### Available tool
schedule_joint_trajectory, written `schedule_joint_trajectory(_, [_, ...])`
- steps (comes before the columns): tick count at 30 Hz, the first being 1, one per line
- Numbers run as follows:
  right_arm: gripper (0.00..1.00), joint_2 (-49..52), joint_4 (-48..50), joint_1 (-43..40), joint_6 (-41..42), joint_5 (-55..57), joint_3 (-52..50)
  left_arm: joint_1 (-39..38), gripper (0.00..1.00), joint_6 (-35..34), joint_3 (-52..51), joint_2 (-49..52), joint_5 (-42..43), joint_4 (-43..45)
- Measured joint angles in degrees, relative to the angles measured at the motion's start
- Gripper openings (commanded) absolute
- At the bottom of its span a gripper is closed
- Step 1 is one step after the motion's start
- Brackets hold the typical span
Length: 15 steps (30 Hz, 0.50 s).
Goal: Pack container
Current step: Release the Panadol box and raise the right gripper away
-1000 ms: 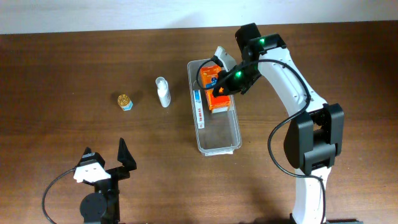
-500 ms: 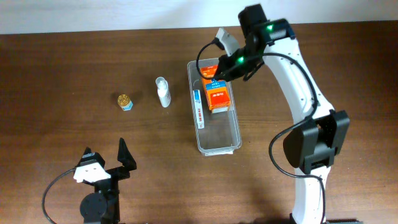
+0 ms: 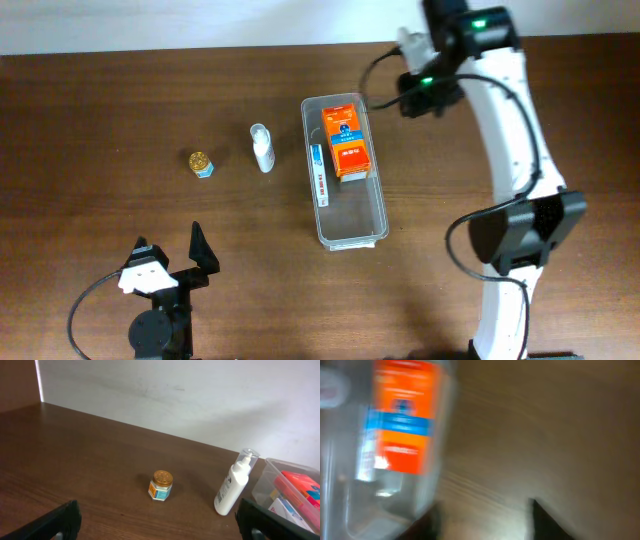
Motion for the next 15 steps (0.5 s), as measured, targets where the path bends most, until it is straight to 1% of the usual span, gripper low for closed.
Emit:
schedule_joint_trajectory(1, [0.95,0.0,-0.22,-1.68,0.15,0.7,0.0,0.0,0.99,0.0,0.0,0.0,0.0,0.0])
schedule_joint_trajectory(2, [0.99,0.0,-0.24,-3.91,0.83,1.53,0.0,0.0,0.99,0.0,0.0,0.0,0.0,0.0])
schedule_joint_trajectory(5, [0.98,0.0,0.52,-12.59,3.69,3.37,0.0,0.0,0.99,0.0,0.0,0.0,0.0,0.0])
schedule_joint_trajectory(12, [0.98,0.04,7.1,-24.57,7.3,4.46,0.0,0.0,0.99,0.0,0.0,0.0,0.02,0.0])
schedule_joint_trajectory(15, [0.98,0.07,9.86,-27.91,7.87,4.48,0.0,0.0,0.99,0.0,0.0,0.0,0.0,0.0])
